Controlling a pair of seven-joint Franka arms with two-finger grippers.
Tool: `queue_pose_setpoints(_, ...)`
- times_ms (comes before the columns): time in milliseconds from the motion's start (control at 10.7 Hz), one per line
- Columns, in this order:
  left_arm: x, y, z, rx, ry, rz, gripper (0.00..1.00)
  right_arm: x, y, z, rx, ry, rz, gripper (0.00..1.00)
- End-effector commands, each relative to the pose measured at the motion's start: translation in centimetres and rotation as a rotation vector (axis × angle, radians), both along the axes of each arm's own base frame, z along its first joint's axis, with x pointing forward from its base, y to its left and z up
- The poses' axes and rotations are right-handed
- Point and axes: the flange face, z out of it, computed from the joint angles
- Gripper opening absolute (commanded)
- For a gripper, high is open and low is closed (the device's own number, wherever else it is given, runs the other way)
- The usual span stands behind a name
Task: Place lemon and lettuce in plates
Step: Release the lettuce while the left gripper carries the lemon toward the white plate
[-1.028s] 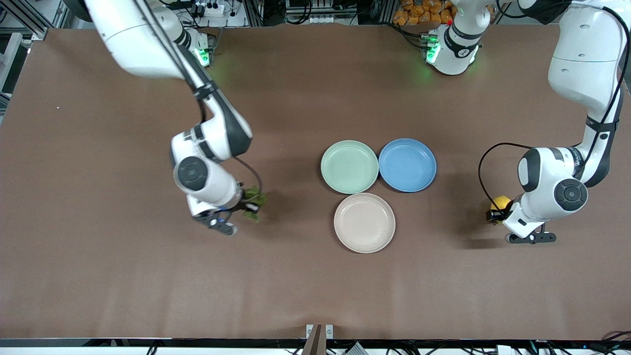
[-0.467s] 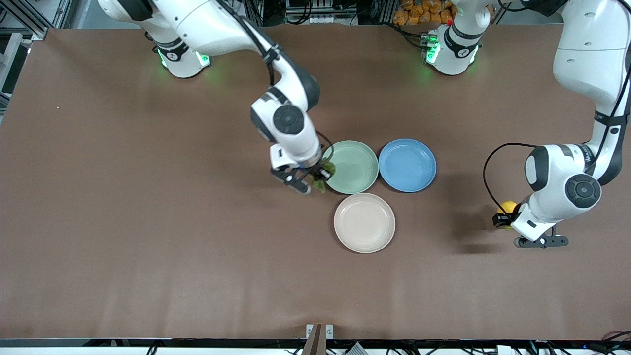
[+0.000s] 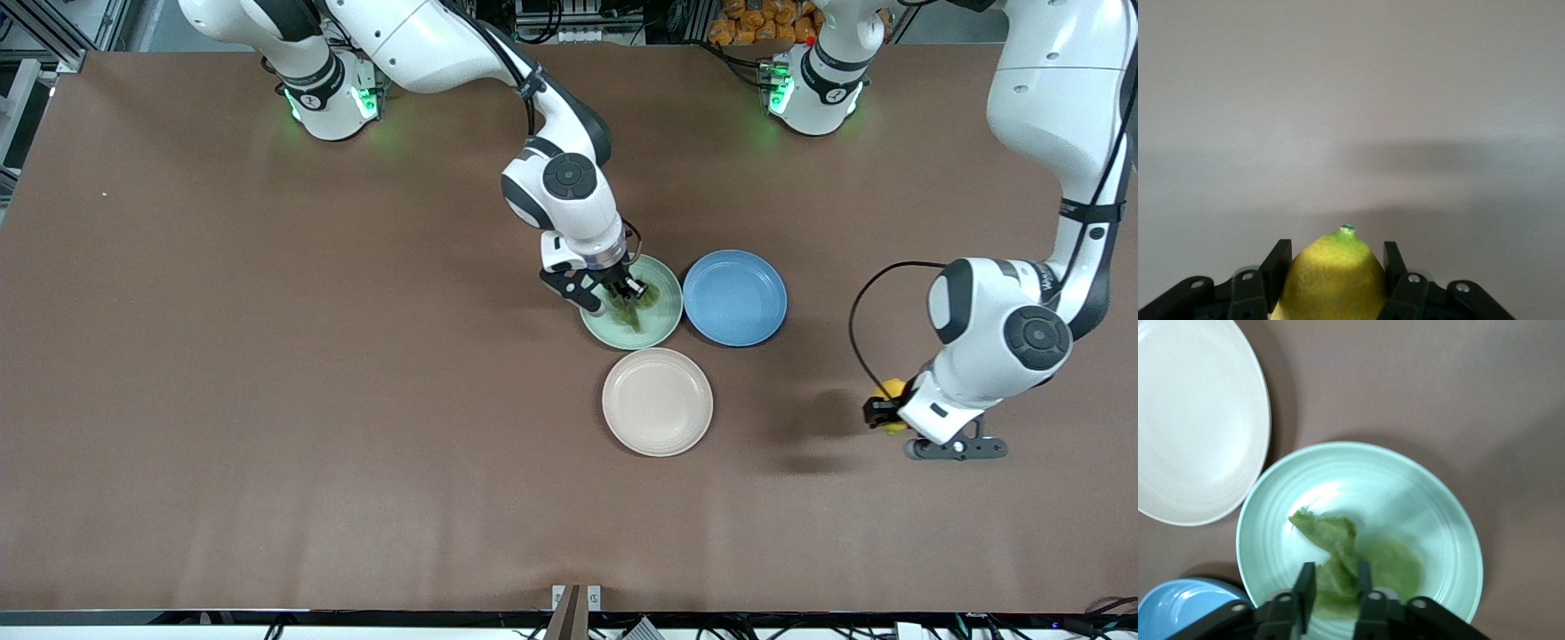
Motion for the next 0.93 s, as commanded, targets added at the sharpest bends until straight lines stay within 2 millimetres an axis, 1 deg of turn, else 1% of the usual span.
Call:
queue_pose_setpoints(0, -0.2, -5.1, 0.2, -0.055, 0.001, 0.104, 0.00, 1.9, -0.2, 1.7, -0.002, -0.014, -0.026, 1.00)
queue_pose_setpoints(93, -0.9, -9.1, -0.5, -0.069, 0.015, 0.148, 0.00, 3.2, -1.3, 2.9, -0.023, -0.016, 0.004, 1.00)
queue_pose_setpoints(187, -1.4, -12.9, -0.5, -0.087, 0.014, 0.205, 0.00, 5.2, -3.1, 4.6, -0.054, -0.003, 0.055, 1.00)
queue_pose_setpoints(280, -1.7, -15.8, -0.5, -0.105, 0.013, 0.256, 0.00, 7.0, -4.9, 7.4, -0.087, 0.007, 0.117, 1.00)
queue_pose_setpoints(374, -2.0, -18.8, -0.3, -0.125, 0.004, 0.298, 0.00, 9.1, -7.3, 10.7, -0.099, 0.013, 0.155, 1.00)
queue_pose_setpoints(467, -2.2, -21.7, -0.4, -0.150, -0.004, 0.336, 0.00, 10.3, -9.5, 14.1, -0.108, 0.002, 0.207, 1.00)
queue_pose_setpoints(561, -2.9, -25.0, -1.2, -0.178, -0.009, 0.372, 0.00, 11.6, -12.5, 17.3, -0.118, -0.005, 0.262, 1.00)
queue_pose_setpoints(654, -3.8, -28.2, -2.3, -0.209, -0.016, 0.407, 0.00, 12.4, -15.7, 20.0, -0.138, 0.006, 0.316, 1.00)
queue_pose_setpoints(748, -5.2, -31.6, -3.7, -0.233, -0.031, 0.418, 0.00, 13.2, -18.9, 22.8, -0.150, 0.005, 0.367, 1.00)
queue_pose_setpoints(841, -5.2, -31.8, -4.6, -0.240, -0.056, 0.424, 0.00, 13.8, -22.2, 25.3, -0.160, 0.004, 0.404, 1.00)
